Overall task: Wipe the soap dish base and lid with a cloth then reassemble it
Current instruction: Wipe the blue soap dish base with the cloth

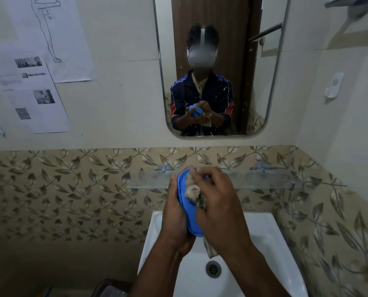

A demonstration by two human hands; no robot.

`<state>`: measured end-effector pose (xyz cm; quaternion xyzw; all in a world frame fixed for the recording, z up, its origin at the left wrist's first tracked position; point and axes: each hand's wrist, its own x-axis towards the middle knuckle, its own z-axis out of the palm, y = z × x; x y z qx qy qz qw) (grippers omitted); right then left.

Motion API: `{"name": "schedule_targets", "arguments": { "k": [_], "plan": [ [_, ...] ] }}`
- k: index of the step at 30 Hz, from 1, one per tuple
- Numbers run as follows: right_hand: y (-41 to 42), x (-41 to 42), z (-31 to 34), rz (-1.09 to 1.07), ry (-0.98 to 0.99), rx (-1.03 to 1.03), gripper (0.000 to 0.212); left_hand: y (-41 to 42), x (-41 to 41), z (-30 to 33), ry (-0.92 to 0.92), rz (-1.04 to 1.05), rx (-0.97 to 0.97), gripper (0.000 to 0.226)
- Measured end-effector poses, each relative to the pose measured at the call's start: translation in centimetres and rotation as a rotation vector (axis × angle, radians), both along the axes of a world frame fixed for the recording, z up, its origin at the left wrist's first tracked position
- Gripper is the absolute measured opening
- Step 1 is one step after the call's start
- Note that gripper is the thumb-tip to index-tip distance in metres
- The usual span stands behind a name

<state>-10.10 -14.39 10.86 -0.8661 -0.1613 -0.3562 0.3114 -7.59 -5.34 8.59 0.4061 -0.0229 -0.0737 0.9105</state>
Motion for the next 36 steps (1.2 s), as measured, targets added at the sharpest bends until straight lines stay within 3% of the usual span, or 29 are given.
{"name": "schedule_targets", "arguments": {
  "k": [3, 6, 12, 19, 23, 26, 30, 33, 36],
  "plan": [
    [0.0, -0.8, -0.5, 0.184, -0.038, -0.149, 0.056, 0.6, 0.0, 0.3, -0.027, 0.023, -0.02, 0.061],
    [-0.5, -0.4, -0.5, 0.139, -0.06, -0.213, 0.053, 0.5, -0.2, 0.0, 0.003, 0.042, -0.071, 0.063],
    [-0.5, -1.2, -0.8, -0.161, 0.091, -0.009, 0.058, 0.6, -0.3, 0.5, 0.005, 0.068, -0.005, 0.067],
    [-0.1, -0.5, 0.4, -0.004, 0.068, 0.079, 0.049, -0.2, -1.1, 0.5, 0.012, 0.048, 0.02, 0.062],
    [-0.2, -1.1, -0.2, 0.155, 0.007, -0.11, 0.054, 0.1, -1.3, 0.7, 0.007, 0.041, -0.03, 0.059],
    [-1.2, -0.2, -0.2, 0.0, -0.015, -0.173, 0.055, 0.1, -1.3, 0.5, 0.028, 0.053, 0.01, 0.062],
    [-1.0, -0.7, -0.7, -0.214, 0.075, -0.101, 0.052, 0.0, -0.8, 0.5, 0.018, 0.094, 0.051, 0.067],
    [-0.6, -1.8, -1.4, -0.21, 0.166, -0.045, 0.051, 0.1, -0.6, 0.4, 0.016, 0.138, 0.052, 0.068],
    [-0.7, -1.0, -0.6, -0.114, 0.134, 0.042, 0.048, -0.4, -0.9, 0.6, 0.02, 0.123, 0.064, 0.066]
  ]
}}
